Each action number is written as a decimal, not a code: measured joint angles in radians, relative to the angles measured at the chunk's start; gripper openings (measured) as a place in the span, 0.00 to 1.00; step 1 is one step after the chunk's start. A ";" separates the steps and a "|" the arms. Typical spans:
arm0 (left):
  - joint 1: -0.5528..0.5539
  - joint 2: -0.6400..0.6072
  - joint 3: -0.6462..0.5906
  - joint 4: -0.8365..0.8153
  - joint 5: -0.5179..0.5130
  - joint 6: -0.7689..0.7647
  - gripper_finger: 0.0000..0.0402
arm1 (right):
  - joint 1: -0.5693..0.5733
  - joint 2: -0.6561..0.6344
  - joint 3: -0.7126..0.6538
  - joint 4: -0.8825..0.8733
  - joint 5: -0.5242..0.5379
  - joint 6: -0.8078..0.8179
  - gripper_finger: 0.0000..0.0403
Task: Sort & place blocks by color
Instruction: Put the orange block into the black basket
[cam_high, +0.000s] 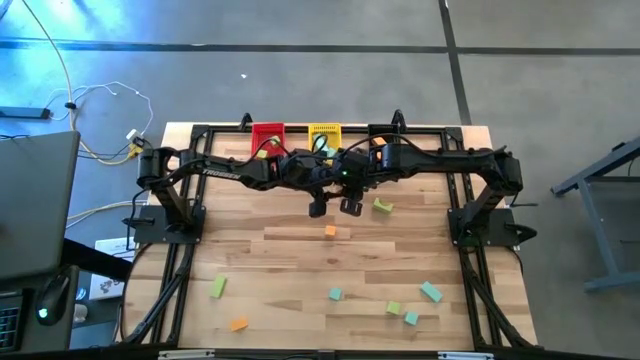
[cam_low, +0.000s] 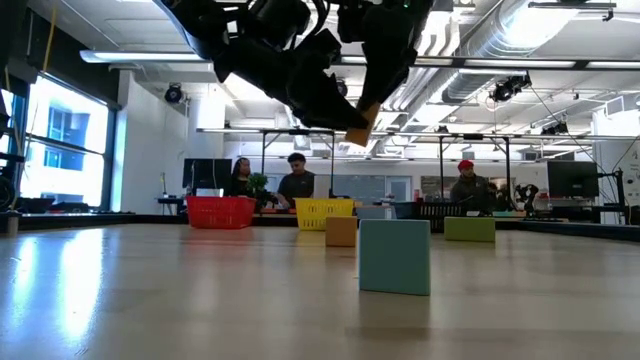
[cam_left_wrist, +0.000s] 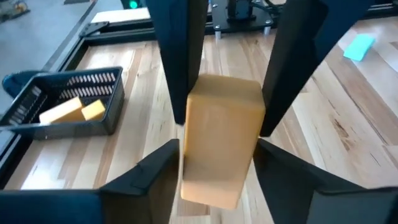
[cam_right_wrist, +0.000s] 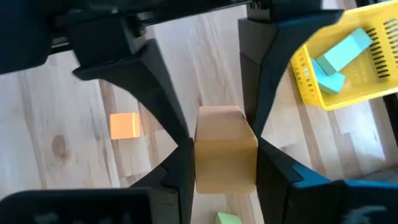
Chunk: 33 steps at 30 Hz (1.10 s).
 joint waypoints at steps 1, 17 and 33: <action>0.000 0.000 0.000 -0.007 -0.007 -0.002 0.50 | 0.000 0.000 0.000 -0.001 0.006 0.007 0.25; 0.002 0.000 0.000 -0.202 -0.338 0.021 0.63 | -0.012 0.000 0.000 -0.139 0.231 0.159 0.25; -0.044 0.000 0.000 -0.418 -0.343 0.017 0.63 | -0.214 0.001 0.000 -0.250 0.472 0.312 0.25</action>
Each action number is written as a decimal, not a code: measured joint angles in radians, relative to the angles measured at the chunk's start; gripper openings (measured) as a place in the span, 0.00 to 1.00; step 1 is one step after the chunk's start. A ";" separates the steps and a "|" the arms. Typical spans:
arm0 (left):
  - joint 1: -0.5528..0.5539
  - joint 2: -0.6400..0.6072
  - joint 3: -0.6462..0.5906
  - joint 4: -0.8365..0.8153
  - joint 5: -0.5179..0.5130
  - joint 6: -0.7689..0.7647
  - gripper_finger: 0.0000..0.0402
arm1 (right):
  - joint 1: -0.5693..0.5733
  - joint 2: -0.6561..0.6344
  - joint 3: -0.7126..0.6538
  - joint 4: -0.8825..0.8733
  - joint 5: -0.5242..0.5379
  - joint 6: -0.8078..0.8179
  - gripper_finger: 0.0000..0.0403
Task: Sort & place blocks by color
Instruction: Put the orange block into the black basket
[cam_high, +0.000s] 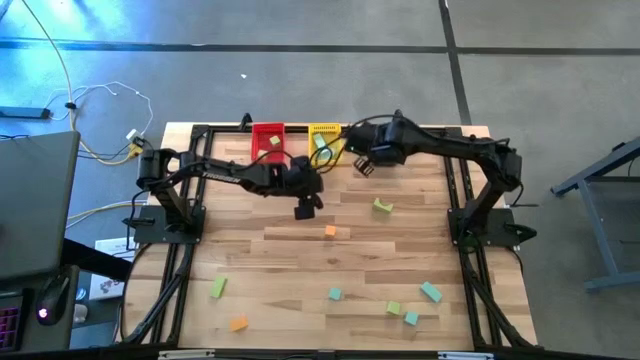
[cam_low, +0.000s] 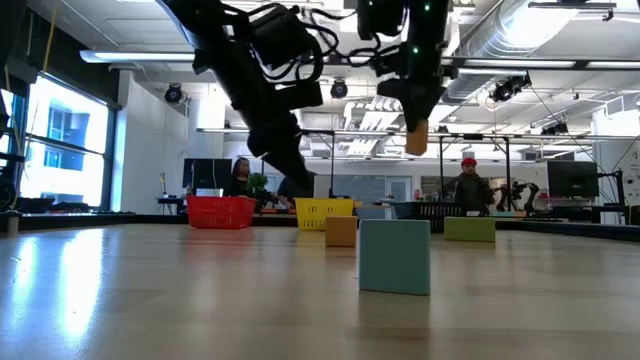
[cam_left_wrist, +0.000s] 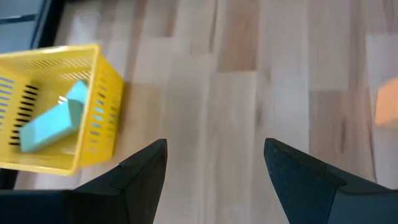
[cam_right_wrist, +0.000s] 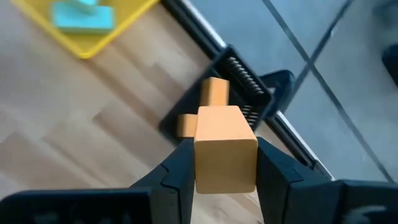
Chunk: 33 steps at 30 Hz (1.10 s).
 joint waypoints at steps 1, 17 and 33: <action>-0.006 0.000 0.000 -0.012 -0.001 0.000 0.63 | -0.020 0.000 0.000 0.000 0.000 -0.001 0.25; -0.110 0.000 0.000 -0.141 -0.112 0.000 0.63 | -0.372 0.099 -0.001 0.007 -0.467 -0.169 0.25; -0.143 0.000 0.000 -0.312 -0.154 -0.056 0.63 | -0.476 0.205 -0.001 0.072 -0.644 -0.230 0.36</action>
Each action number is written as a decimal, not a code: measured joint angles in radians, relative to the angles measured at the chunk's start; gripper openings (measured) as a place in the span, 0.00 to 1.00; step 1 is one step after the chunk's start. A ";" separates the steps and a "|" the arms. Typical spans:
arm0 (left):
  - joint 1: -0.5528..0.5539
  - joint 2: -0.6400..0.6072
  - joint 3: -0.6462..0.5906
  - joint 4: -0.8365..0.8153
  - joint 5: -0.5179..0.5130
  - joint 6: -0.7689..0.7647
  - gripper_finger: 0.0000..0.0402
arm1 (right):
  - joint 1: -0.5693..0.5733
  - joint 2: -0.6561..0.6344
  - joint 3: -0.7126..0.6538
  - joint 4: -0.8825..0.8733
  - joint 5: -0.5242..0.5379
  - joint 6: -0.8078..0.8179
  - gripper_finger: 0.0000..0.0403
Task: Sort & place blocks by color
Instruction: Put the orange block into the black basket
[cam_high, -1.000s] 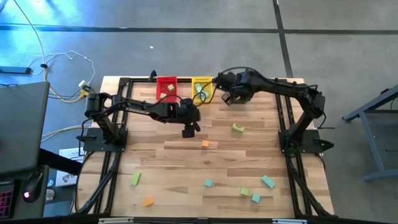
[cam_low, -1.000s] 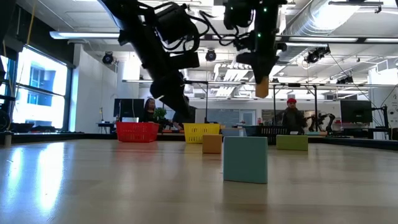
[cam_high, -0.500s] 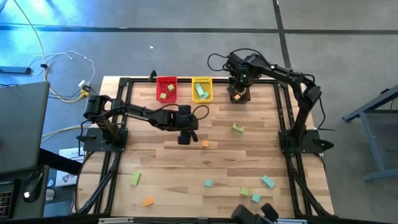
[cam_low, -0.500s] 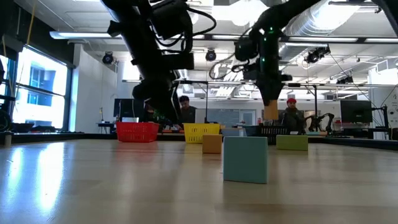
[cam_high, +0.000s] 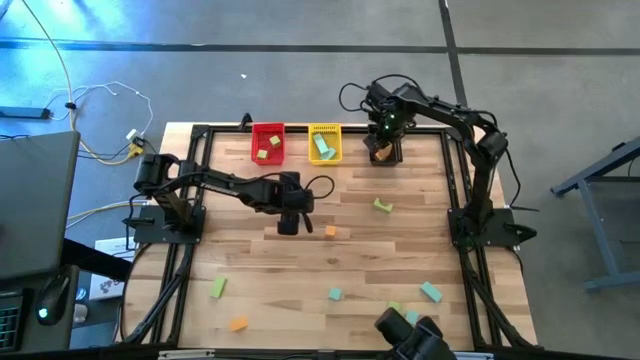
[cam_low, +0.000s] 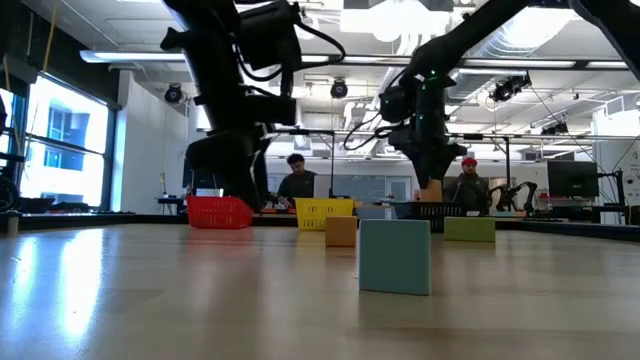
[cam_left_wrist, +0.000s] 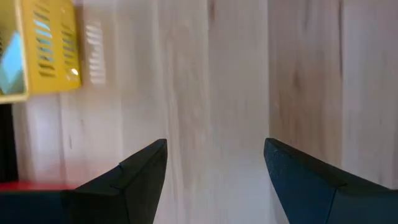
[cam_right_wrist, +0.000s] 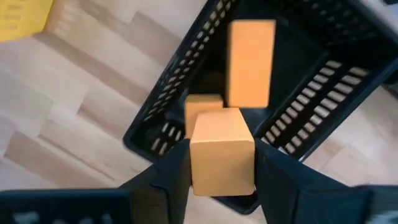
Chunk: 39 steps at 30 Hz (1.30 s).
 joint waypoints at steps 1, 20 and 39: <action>-0.005 0.000 0.000 -0.016 0.000 -0.010 0.63 | -0.002 0.000 0.000 0.008 0.008 0.000 0.39; -0.058 -0.113 -0.001 -0.270 0.000 -0.145 0.63 | 0.100 -0.128 0.001 -0.017 0.153 -0.002 0.45; -0.063 -0.317 0.000 -0.285 -0.004 -0.146 0.63 | 0.117 -0.105 0.001 -0.051 0.056 0.074 0.45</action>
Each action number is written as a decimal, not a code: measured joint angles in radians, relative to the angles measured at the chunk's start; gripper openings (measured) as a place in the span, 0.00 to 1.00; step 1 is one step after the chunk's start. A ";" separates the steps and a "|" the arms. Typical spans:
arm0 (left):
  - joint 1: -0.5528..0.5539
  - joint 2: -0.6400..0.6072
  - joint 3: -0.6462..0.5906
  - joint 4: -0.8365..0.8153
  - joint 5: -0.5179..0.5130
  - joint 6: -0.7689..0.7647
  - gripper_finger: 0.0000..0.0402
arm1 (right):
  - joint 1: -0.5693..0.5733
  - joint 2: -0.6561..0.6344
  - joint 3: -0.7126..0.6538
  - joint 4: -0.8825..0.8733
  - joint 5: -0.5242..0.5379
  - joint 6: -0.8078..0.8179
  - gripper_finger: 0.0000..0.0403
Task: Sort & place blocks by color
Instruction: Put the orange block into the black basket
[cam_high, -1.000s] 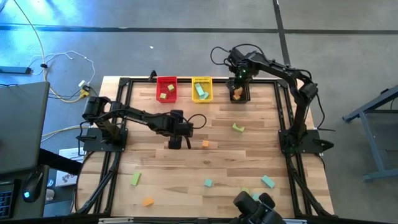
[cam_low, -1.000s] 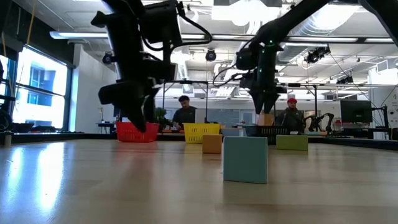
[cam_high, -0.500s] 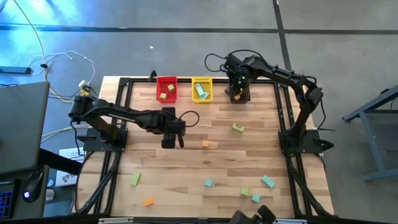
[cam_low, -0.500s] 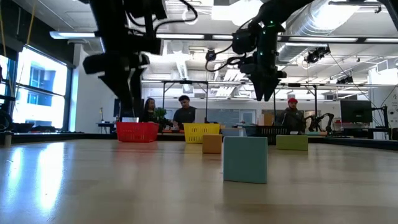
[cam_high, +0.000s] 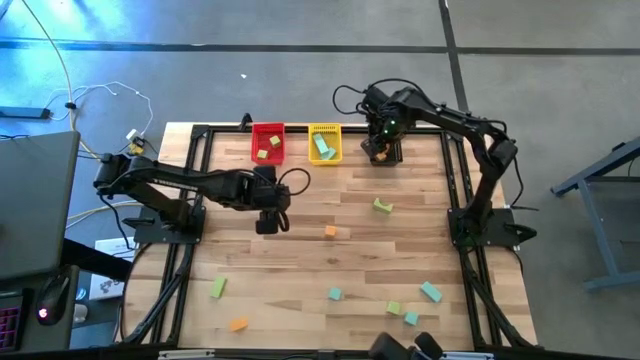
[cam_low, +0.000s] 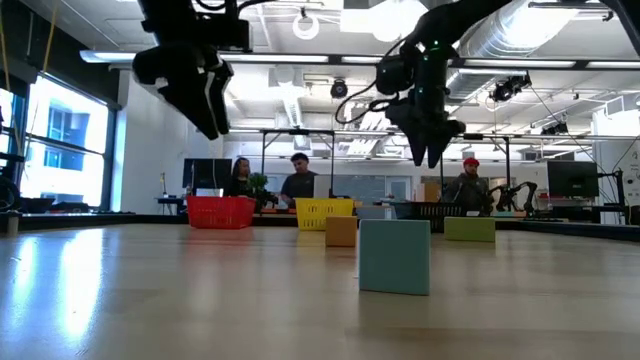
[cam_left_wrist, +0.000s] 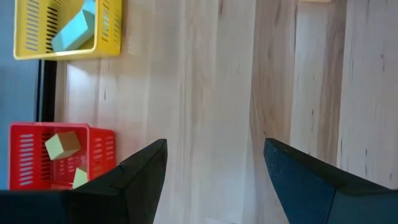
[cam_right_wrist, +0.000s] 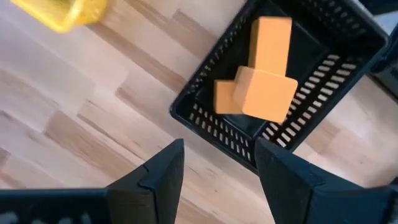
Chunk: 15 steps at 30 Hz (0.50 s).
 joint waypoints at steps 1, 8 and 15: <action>0.000 -0.001 0.000 0.001 0.000 0.000 0.63 | 0.000 0.010 0.000 -0.004 0.000 -0.002 0.45; 0.001 -0.002 0.000 0.001 0.000 0.011 0.63 | 0.001 0.072 0.000 0.002 -0.002 -0.019 0.45; 0.001 -0.002 0.000 0.000 0.000 0.011 0.63 | -0.022 0.105 0.000 0.072 0.014 -0.026 0.45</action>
